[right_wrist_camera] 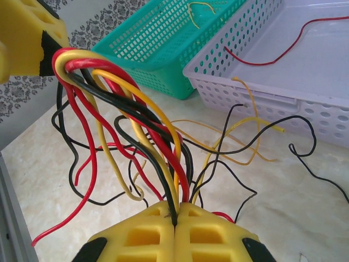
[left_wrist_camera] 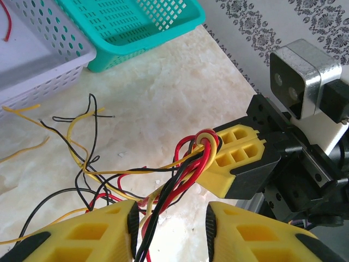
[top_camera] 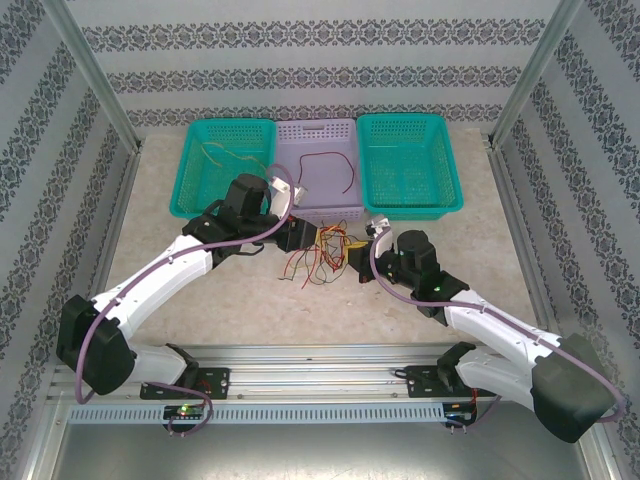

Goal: Untangle the cables

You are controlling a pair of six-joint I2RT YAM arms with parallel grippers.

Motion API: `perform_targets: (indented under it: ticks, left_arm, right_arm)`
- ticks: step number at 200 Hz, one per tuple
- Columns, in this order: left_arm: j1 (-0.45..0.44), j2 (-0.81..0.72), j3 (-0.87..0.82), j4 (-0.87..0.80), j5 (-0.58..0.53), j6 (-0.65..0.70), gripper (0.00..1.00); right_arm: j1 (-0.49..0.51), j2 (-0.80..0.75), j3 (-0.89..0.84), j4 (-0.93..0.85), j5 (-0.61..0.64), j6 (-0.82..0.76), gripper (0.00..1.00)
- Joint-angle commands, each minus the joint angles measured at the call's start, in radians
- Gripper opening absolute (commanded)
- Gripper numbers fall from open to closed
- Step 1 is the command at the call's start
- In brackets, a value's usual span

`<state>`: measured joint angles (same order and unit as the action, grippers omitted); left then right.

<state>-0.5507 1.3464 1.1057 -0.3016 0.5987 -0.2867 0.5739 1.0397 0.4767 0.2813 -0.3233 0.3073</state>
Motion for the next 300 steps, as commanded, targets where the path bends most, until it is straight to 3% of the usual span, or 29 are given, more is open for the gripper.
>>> perform_targets:
  ticks: [1, 23, 63, 114, 151, 191, 247, 279, 300]
  left_arm:
    - [-0.006, 0.023, 0.024, -0.025, 0.019, 0.024, 0.38]
    - [-0.006, 0.033, 0.028, -0.031, 0.017, 0.028, 0.38]
    - [-0.007, 0.043, 0.034, -0.038, 0.015, 0.029, 0.27]
    - [-0.007, 0.039, 0.034, -0.032, 0.024, 0.025, 0.00]
    - [-0.006, 0.008, 0.031, -0.023, 0.011, 0.021, 0.00]
    - [-0.006, -0.103, 0.016, -0.027, -0.092, 0.018, 0.00]
    - [-0.005, -0.222, -0.023, -0.054, -0.148, 0.004, 0.00]
    - [-0.003, -0.254, -0.049, -0.061, -0.136, -0.005, 0.00]
    - [-0.003, -0.238, -0.068, -0.071, -0.106, -0.025, 0.00]
  right_arm:
    - [0.007, -0.014, -0.012, 0.048, -0.023, -0.012, 0.00]
    - [0.007, -0.016, -0.015, 0.052, -0.026, -0.012, 0.00]
    - [0.009, -0.018, -0.015, 0.053, -0.033, -0.012, 0.00]
    - [0.010, -0.017, -0.015, 0.050, -0.028, -0.011, 0.00]
    - [0.010, -0.011, -0.008, 0.028, -0.001, -0.011, 0.00]
    - [0.008, 0.023, 0.027, -0.059, 0.089, -0.009, 0.00]
    - [-0.035, 0.095, 0.072, -0.165, 0.188, 0.032, 0.00]
    - [-0.075, 0.103, 0.052, -0.088, 0.052, 0.057, 0.00]
    - [-0.046, 0.067, 0.031, -0.055, 0.053, 0.028, 0.00]
